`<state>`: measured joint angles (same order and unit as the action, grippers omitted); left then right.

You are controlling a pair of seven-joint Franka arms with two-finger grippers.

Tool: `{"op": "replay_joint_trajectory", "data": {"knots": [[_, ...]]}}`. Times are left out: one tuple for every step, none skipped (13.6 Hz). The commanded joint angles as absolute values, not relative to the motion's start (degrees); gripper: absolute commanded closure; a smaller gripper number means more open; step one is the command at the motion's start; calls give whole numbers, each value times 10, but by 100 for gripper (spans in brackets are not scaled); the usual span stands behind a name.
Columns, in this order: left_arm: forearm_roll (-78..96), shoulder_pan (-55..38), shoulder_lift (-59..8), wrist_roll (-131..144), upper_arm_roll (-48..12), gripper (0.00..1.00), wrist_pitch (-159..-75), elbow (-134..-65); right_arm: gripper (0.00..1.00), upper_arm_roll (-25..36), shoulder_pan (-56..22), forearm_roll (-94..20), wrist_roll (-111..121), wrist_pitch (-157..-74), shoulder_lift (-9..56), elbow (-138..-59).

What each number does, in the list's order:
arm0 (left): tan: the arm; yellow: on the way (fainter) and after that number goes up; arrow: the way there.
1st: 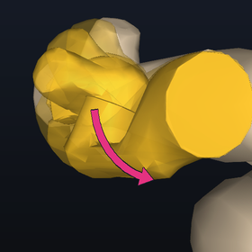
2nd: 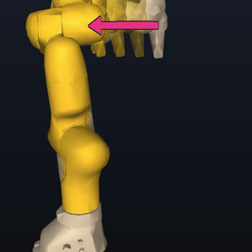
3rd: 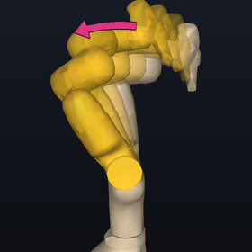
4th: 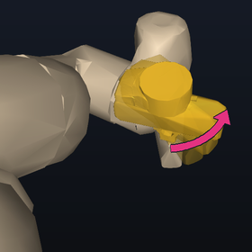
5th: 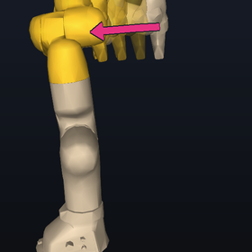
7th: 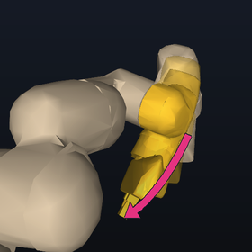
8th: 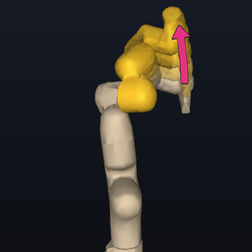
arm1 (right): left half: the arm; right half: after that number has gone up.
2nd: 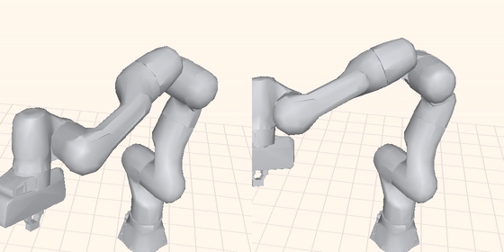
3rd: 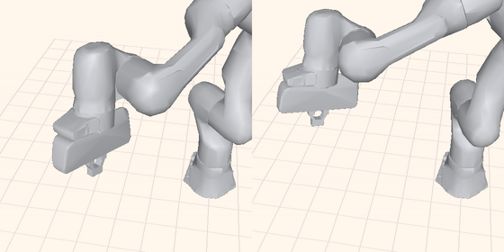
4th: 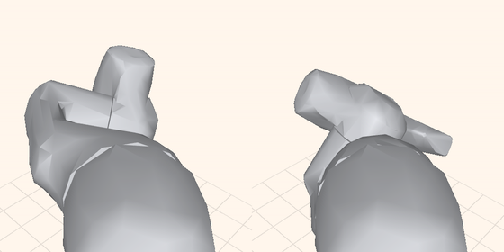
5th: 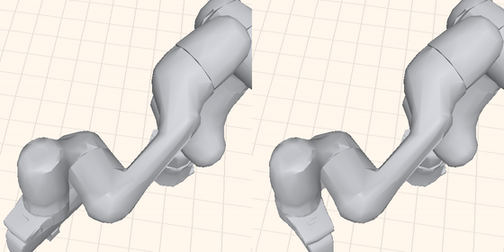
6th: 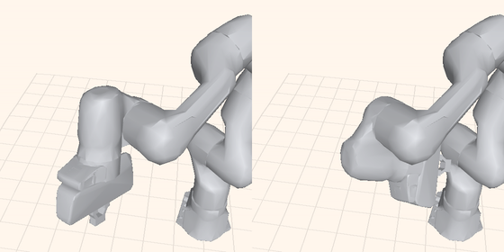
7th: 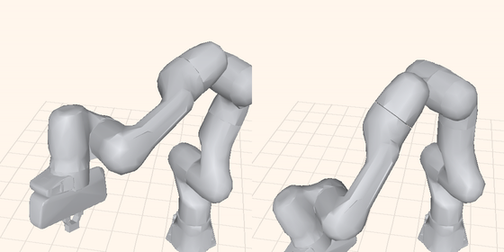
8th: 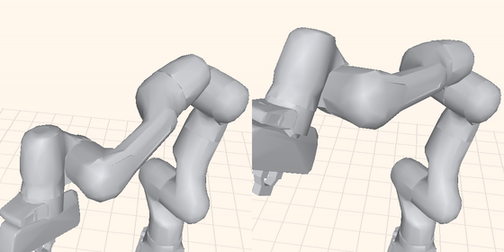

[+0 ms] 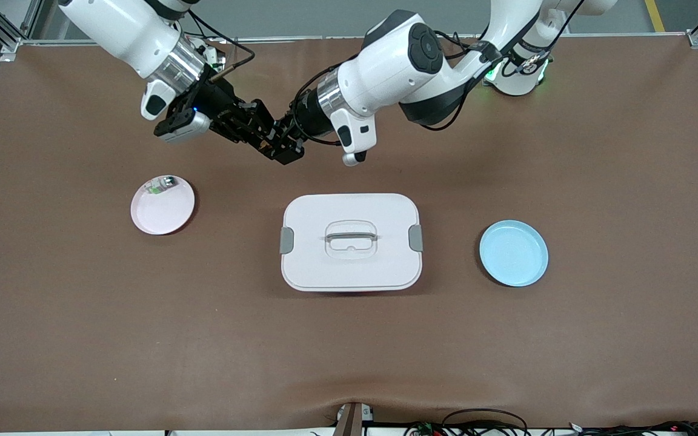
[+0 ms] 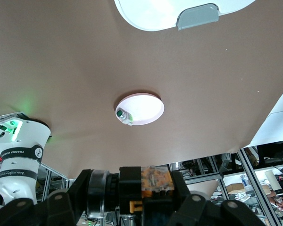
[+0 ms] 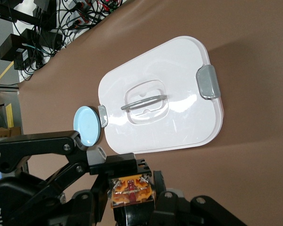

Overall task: Transfer orange switch to right arm and place
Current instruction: 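Close the right gripper on the switch and open the left gripper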

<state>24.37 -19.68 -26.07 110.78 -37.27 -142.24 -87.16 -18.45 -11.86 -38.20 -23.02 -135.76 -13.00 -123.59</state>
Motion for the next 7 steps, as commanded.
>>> {"op": "replay_joint_trajectory", "data": {"knots": [[230,-199,-254,1126,-370,67,-1423,-867,100,-187,-116,-388,-221,-1350,-133,-1242],[230,-199,-254,1126,-370,67,-1423,-867,100,-187,-116,-388,-222,-1350,-130,-1242],[230,-199,-254,1126,-370,67,-1423,-867,100,-187,-116,-388,-224,-1349,-130,-1241],[230,-199,-254,1126,-370,67,-1423,-867,100,-187,-116,-388,-225,-1349,-129,-1240],[229,-198,-254,1126,-370,63,-1423,-867,100,-187,-116,-388,-223,-1349,-129,-1239],[229,-198,-254,1125,-370,55,-1422,-867,100,-187,-116,-388,-224,-1349,-129,-1236],[229,-196,-254,1126,-371,49,-1422,-867,100,-187,-116,-388,-224,-1349,-128,-1234]]}}
